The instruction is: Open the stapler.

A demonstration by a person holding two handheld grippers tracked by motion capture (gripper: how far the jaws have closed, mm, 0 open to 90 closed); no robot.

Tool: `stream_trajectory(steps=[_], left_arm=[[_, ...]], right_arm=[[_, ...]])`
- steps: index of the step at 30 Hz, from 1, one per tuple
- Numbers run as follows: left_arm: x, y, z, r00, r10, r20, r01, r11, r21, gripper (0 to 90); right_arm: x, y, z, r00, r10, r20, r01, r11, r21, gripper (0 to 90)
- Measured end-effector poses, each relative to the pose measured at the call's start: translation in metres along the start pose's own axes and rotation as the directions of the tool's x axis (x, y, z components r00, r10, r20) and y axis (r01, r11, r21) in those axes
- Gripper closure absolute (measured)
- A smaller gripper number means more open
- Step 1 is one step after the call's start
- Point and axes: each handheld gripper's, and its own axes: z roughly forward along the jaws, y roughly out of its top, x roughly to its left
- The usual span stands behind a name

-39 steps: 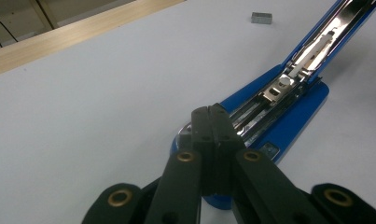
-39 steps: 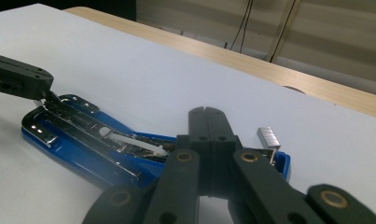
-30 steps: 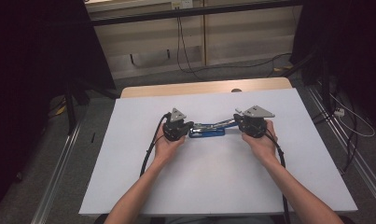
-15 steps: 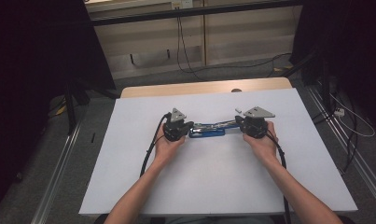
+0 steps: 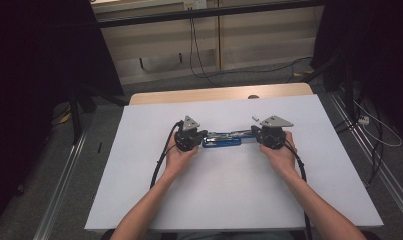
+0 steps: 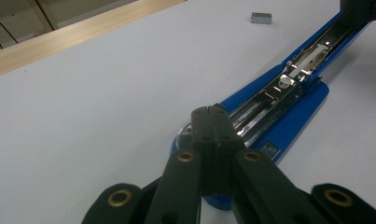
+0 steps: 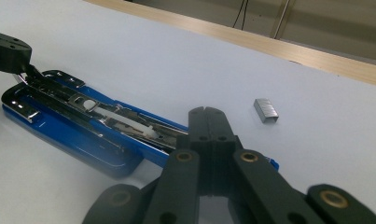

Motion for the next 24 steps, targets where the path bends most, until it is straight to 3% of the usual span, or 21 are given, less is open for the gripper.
stream_trajectory(steps=[10,15,24], left_arm=[[-0.0006,0.0004,0.0000,0.9999,0.015,-0.006,-0.015,0.9999,-0.004,90.0],[-0.0009,0.0018,-0.0018,0.9997,0.023,-0.002,-0.023,0.9992,-0.034,90.0],[0.0000,0.0024,-0.0031,0.9997,0.021,0.008,-0.021,0.9987,-0.046,90.0]], right_arm=[[-0.0016,0.0004,-0.0006,0.9998,0.021,-0.005,-0.021,1.000,-0.005,90.0],[-0.0036,0.0001,-0.0008,0.9995,0.033,-0.002,-0.033,0.999,-0.006,90.0],[-0.0056,0.0021,-0.0037,0.9984,0.053,-0.018,-0.053,0.998,-0.019,89.8]])
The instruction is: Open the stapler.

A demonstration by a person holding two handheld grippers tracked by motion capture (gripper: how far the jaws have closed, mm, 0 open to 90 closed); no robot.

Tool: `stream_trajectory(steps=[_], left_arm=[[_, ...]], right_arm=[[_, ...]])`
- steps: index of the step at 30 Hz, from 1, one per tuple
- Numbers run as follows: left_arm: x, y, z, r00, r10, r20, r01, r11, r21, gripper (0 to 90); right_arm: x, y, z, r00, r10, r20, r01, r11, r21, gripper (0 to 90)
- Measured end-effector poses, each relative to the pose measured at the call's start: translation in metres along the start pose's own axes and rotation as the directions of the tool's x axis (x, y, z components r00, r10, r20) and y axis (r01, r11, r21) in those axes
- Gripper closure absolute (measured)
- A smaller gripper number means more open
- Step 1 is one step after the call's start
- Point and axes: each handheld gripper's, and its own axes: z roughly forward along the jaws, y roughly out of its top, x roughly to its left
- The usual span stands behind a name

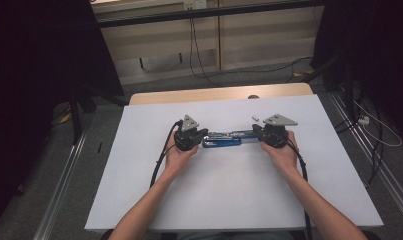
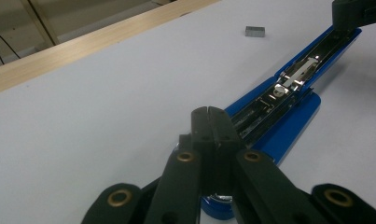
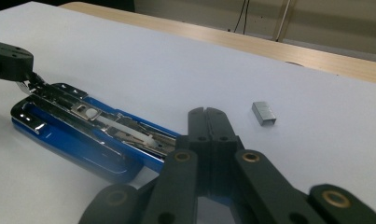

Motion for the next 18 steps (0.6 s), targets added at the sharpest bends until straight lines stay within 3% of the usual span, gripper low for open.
stream_trajectory(steps=[12,16,18], left_arm=[[0.000,0.002,-0.004,0.9998,-0.018,0.009,0.018,0.9995,-0.027,82.4],[-0.001,0.005,-0.008,0.9995,-0.030,0.010,0.031,0.9985,-0.046,73.0],[-0.002,0.006,-0.010,0.9993,-0.037,0.009,0.037,0.9978,-0.054,62.9]], right_arm=[[-0.005,0.005,-0.005,0.9984,0.010,-0.056,-0.012,0.999,-0.031,81.2],[-0.006,0.006,-0.006,0.9982,0.009,-0.059,-0.011,1.000,-0.028,74.1],[-0.006,0.006,-0.006,0.9978,0.009,-0.065,-0.011,1.000,-0.025,68.7]])
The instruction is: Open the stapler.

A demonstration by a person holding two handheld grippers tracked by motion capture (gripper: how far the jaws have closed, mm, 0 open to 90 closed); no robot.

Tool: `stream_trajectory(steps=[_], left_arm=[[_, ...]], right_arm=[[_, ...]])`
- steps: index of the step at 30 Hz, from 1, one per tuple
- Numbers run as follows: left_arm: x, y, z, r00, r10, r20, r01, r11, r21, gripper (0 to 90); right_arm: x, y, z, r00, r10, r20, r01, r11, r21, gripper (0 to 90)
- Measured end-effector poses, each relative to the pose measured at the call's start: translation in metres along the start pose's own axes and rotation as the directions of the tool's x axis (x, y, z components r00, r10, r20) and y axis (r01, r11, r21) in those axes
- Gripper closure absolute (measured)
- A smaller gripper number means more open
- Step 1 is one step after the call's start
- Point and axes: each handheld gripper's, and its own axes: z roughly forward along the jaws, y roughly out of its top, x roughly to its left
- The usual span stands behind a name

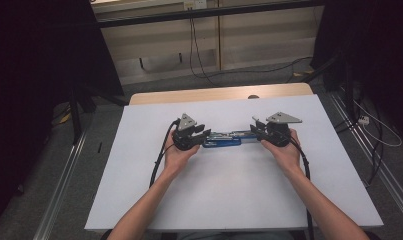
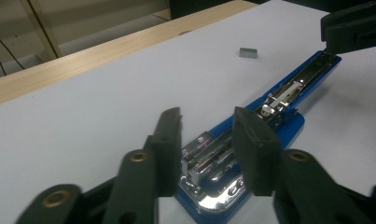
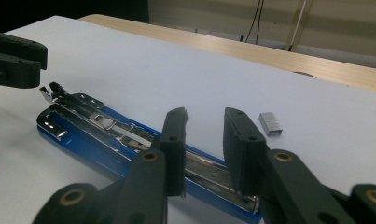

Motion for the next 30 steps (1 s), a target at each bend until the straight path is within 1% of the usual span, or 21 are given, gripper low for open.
stream_trajectory(steps=[1,2,3,4,5,6,7,8,10,11,12,13,14,15,16,17,19,20,21,23,30], left_arm=[[0.000,0.000,-0.001,1.0000,-0.008,-0.004,0.008,1.0000,0.001,58.7],[0.000,0.000,-0.001,0.9998,-0.021,-0.007,0.021,0.9998,0.002,58.7],[0.000,-0.001,-0.001,0.9995,-0.029,-0.014,0.029,0.9996,0.006,47.5],[0.000,-0.001,-0.001,0.9994,-0.030,-0.020,0.030,0.9995,0.012,47.5],[0.000,-0.002,-0.001,0.9989,-0.042,-0.023,0.042,0.9990,0.016,43.5],[0.001,-0.002,-0.002,0.9986,-0.045,-0.027,0.046,0.9987,0.021,39.7],[0.001,-0.003,-0.002,0.9983,-0.044,-0.037,0.045,0.9986,0.027,31.3],[0.000,-0.003,-0.002,0.9980,-0.042,-0.048,0.043,0.9987,0.026,31.3],[0.001,-0.003,-0.002,0.9977,-0.036,-0.058,0.038,0.9990,0.024,24.9],[0.002,-0.002,-0.003,0.9969,-0.033,-0.071,0.035,0.9992,0.019,17.0],[0.002,-0.002,-0.004,0.9961,-0.039,-0.079,0.040,0.9991,0.015,12.3],[0.003,-0.002,-0.004,0.9952,-0.055,-0.081,0.056,0.9984,0.011,12.3],[0.005,-0.002,-0.005,0.9953,-0.061,-0.075,0.063,0.9979,0.015,5.6],[0.006,-0.003,-0.006,0.9958,-0.061,-0.067,0.062,0.9979,0.016,5.6],[0.006,-0.004,-0.007,0.9967,-0.054,-0.061,0.055,0.9983,0.020,4.2],[0.007,-0.005,-0.009,0.9976,-0.044,-0.054,0.045,0.9988,0.017,4.0],[0.008,-0.006,-0.013,0.9984,-0.038,-0.042,0.039,0.9992,0.011,4.1],[0.009,-0.005,-0.015,0.9981,-0.043,-0.044,0.043,0.9991,0.002,4.9],[0.009,-0.004,-0.019,0.9972,-0.064,-0.040,0.063,0.9978,-0.023,5.6],[0.008,-0.002,-0.022,0.9977,-0.059,-0.034,0.057,0.9973,-0.046,4.9],[0.000,-0.005,-0.031,0.9995,-0.017,-0.026,0.017,0.9997,-0.020,5.1]], right_arm=[[0.000,0.000,0.000,1.0000,0.004,0.001,-0.004,1.000,0.003,65.8],[0.000,0.000,0.000,1.0000,0.004,0.001,-0.004,1.000,0.003,65.8],[-0.001,0.001,-0.001,0.9999,0.009,0.006,-0.009,1.000,0.012,61.4],[-0.001,0.001,-0.001,0.9999,0.009,0.006,-0.009,1.000,0.012,61.4],[-0.001,0.001,-0.001,0.9999,0.011,0.004,-0.011,1.000,0.013,58.8],[-0.001,0.001,-0.001,1.0000,0.009,0.000,-0.009,1.000,0.011,55.5],[-0.001,0.001,0.000,0.9999,0.010,-0.005,-0.010,1.000,0.009,47.5],[-0.001,0.001,0.000,0.9999,0.010,-0.005,-0.010,1.000,0.009,47.5],[0.000,0.000,0.001,1.0000,0.004,-0.002,-0.004,1.000,0.003,38.3],[0.001,0.000,0.003,0.9999,-0.006,-0.009,0.006,1.000,0.000,35.9],[0.002,0.000,0.003,0.9999,-0.010,-0.008,0.010,1.000,0.002,33.6],[0.002,0.000,0.003,0.9999,-0.010,-0.008,0.010,1.000,0.002,33.6],[0.002,0.000,0.004,0.9997,-0.023,0.007,0.023,1.000,-0.004,24.9],[0.002,0.000,0.004,0.9997,-0.023,0.007,0.023,1.000,-0.004,24.9],[0.002,0.000,0.005,0.9997,-0.021,0.012,0.022,1.000,-0.007,22.1],[0.002,0.001,0.006,0.9991,-0.029,0.032,0.029,1.000,-0.008,15.7],[0.002,0.002,0.007,0.9987,-0.034,0.038,0.035,0.999,-0.012,13.6],[0.002,0.003,0.007,0.9990,-0.029,0.035,0.029,0.999,-0.012,12.6],[0.003,0.003,0.007,0.9993,-0.025,0.029,0.026,1.000,-0.013,11.7],[0.002,0.004,0.006,0.9998,-0.009,0.020,0.009,1.000,-0.008,5.9],[-0.001,0.004,0.004,1.0000,-0.001,0.005,0.001,1.000,-0.017,5.3]])
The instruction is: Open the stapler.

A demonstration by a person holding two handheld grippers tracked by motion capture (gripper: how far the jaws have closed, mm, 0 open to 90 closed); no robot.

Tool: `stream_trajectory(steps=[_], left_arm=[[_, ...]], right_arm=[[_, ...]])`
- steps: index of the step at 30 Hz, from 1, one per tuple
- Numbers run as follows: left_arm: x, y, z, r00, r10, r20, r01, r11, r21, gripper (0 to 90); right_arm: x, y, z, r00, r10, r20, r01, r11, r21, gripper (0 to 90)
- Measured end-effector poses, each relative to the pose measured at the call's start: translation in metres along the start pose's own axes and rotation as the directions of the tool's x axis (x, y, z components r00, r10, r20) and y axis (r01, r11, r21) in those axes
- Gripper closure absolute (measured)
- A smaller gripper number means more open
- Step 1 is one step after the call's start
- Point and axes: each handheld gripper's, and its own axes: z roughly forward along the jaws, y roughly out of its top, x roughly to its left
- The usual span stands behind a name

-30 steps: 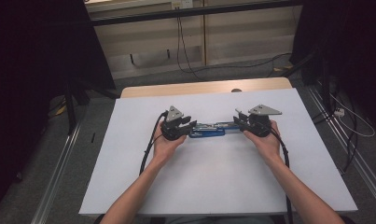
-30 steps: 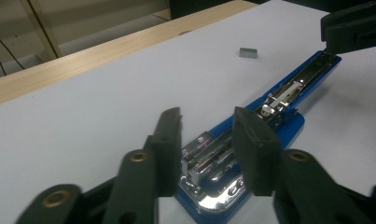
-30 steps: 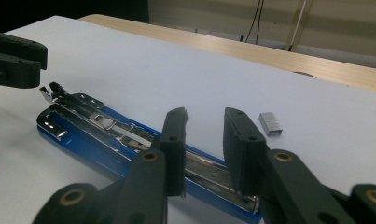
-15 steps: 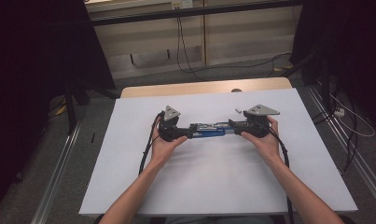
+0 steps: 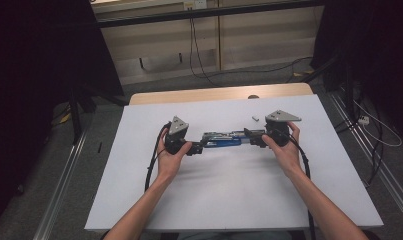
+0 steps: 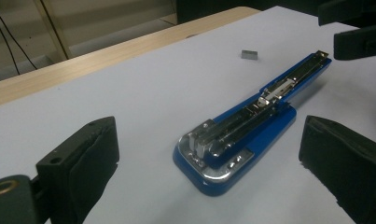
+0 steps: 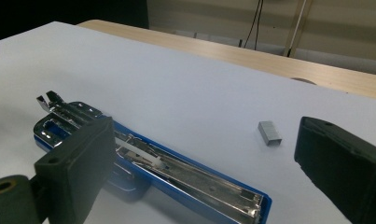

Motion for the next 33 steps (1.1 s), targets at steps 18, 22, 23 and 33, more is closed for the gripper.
stream_trajectory(steps=[18,22,23,33], left_arm=[[-0.001,-0.033,-0.059,0.9990,-0.035,-0.026,0.035,0.9988,-0.034,6.0],[-0.002,-0.040,-0.076,0.9977,-0.030,-0.061,0.027,0.9987,-0.043,6.0],[-0.002,-0.042,-0.080,0.9971,-0.033,-0.069,0.030,0.9987,-0.041,6.0],[-0.014,-0.057,-0.110,0.9962,-0.038,-0.078,0.034,0.9982,-0.050,5.2]], right_arm=[[-0.006,0.001,-0.006,0.9997,-0.007,-0.023,0.007,1.000,0.008,5.7],[-0.008,0.000,-0.005,0.9999,0.003,-0.014,-0.003,1.000,0.008,6.4],[-0.008,0.000,-0.005,0.9999,0.001,-0.013,0.000,1.000,0.007,6.4],[-0.013,0.001,-0.002,0.9999,0.014,-0.003,-0.014,1.000,0.005,10.8]])
